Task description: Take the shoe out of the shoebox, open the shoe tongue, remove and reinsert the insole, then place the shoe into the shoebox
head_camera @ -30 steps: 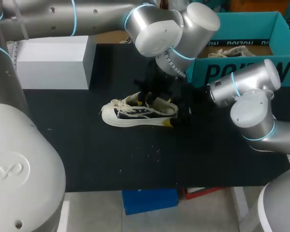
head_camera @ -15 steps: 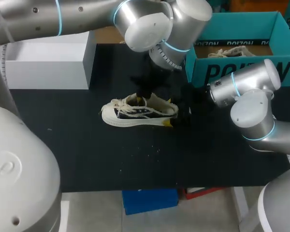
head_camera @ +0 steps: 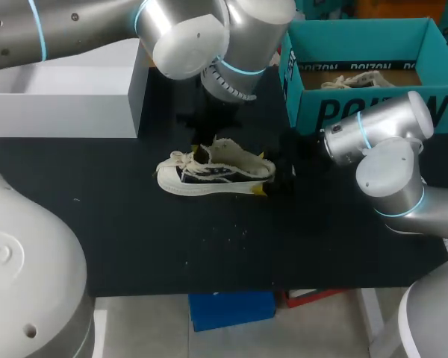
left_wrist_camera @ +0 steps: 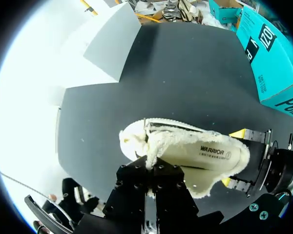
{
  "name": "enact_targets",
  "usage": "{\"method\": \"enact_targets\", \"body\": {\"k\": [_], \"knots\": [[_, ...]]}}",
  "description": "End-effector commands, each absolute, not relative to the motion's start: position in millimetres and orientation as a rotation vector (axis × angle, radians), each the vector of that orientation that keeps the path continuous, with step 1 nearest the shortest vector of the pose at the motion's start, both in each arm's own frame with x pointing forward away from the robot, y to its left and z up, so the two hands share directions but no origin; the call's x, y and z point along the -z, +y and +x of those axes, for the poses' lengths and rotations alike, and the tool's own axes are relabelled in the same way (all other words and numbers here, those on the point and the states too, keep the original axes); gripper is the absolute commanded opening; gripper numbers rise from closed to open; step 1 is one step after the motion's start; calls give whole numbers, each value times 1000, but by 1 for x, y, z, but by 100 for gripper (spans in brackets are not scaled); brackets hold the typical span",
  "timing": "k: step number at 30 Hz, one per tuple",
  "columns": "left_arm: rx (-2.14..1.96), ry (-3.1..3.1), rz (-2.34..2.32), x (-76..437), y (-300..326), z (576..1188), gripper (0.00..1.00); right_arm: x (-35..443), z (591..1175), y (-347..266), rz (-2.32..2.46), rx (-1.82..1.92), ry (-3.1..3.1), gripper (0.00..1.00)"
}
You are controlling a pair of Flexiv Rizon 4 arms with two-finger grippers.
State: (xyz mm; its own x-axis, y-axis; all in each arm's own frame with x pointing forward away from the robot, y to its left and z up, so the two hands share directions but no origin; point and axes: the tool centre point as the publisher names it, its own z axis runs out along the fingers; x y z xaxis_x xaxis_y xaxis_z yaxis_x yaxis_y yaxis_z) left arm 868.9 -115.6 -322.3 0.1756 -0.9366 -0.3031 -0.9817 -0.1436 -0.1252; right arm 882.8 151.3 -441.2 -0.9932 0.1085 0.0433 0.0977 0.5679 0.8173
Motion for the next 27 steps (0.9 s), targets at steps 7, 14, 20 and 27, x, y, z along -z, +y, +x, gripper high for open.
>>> {"method": "enact_targets", "body": {"k": [7, 14, 20, 27], "knots": [[-141, 1833, -2226, 328, -94, 859, 0, 445, 883, 153, 184, -1440, 2773, 0], [-170, 1800, -2248, 333, -78, 855, 1, 445, 883, 153, 184, -1440, 2773, 0], [-181, 1778, -2265, 333, -68, 853, 100, 445, 883, 153, 184, -1440, 2773, 0], [-186, 1757, -2287, 334, -60, 854, 100, 445, 883, 153, 184, -1440, 2773, 0]]}}
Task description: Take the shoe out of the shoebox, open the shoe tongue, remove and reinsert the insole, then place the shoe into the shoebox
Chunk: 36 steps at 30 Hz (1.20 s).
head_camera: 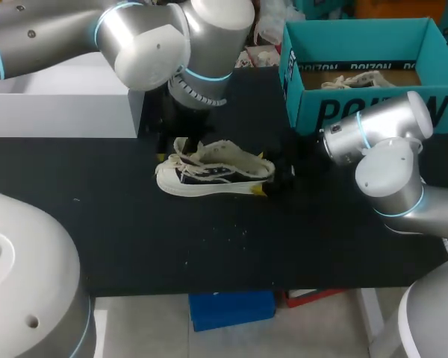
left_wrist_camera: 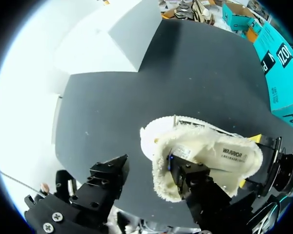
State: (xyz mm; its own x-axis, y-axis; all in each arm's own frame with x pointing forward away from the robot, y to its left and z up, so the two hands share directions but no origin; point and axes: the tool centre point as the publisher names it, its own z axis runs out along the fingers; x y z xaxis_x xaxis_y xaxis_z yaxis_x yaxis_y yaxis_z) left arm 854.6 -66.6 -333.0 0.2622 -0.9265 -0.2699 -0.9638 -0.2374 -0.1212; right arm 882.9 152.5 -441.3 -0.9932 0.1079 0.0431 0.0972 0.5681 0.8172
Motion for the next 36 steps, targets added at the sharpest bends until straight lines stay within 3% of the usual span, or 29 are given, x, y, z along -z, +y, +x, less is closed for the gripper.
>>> {"method": "enact_targets", "body": {"k": [1, 36], "knots": [[-186, 1757, -2287, 334, -59, 854, 100, 445, 883, 153, 184, -1440, 2773, 0], [-255, 1669, -2352, 360, -18, 848, 100, 445, 883, 153, 184, -1440, 2773, 0]]}}
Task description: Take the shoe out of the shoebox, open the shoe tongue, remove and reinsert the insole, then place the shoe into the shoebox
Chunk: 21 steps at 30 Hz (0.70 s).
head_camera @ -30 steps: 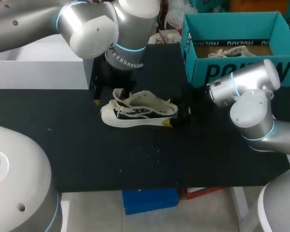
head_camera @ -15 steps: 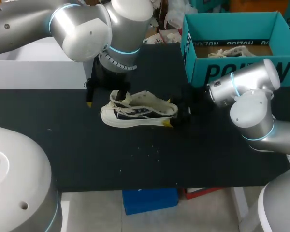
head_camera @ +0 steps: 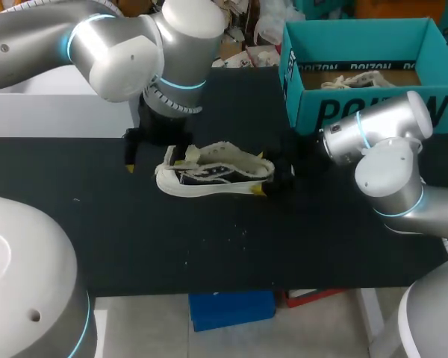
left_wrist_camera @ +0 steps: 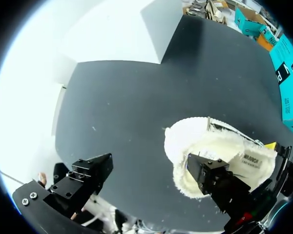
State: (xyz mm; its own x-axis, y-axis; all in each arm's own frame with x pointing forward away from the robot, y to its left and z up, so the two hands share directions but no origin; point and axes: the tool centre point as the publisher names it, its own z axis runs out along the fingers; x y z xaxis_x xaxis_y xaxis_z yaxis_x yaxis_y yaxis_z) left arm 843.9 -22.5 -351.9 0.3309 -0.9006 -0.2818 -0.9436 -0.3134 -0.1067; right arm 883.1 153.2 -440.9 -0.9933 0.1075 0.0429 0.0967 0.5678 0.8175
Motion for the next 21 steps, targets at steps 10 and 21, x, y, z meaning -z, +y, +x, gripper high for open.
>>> {"method": "enact_targets", "body": {"k": [10, 21], "knots": [[-230, 1686, -2336, 350, -19, 843, 100, 445, 883, 153, 184, -1440, 2773, 0], [-57, 1895, -2204, 301, -31, 839, 100, 445, 883, 153, 184, -1440, 2773, 0]]}}
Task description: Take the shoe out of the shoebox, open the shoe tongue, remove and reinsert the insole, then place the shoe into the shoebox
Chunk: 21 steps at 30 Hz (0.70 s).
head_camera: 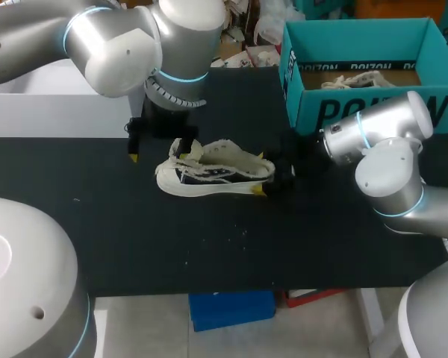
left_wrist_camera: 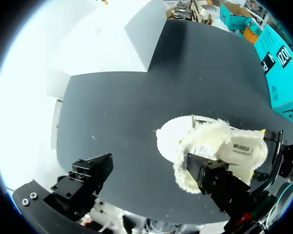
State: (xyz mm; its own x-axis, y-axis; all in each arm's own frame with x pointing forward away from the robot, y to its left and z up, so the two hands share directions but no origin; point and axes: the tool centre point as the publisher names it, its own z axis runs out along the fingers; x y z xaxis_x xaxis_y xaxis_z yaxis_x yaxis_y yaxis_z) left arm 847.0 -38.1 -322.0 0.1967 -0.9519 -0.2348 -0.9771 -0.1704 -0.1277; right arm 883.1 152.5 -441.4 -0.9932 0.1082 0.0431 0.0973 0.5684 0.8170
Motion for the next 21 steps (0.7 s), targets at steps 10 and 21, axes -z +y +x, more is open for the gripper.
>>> {"method": "enact_targets", "body": {"k": [10, 21], "knots": [[59, 2394, -1697, 276, -66, 848, 0, 445, 883, 153, 184, -1440, 2773, 0], [103, 2938, -735, 281, -118, 871, 0, 445, 883, 153, 184, -1440, 2773, 0]]}}
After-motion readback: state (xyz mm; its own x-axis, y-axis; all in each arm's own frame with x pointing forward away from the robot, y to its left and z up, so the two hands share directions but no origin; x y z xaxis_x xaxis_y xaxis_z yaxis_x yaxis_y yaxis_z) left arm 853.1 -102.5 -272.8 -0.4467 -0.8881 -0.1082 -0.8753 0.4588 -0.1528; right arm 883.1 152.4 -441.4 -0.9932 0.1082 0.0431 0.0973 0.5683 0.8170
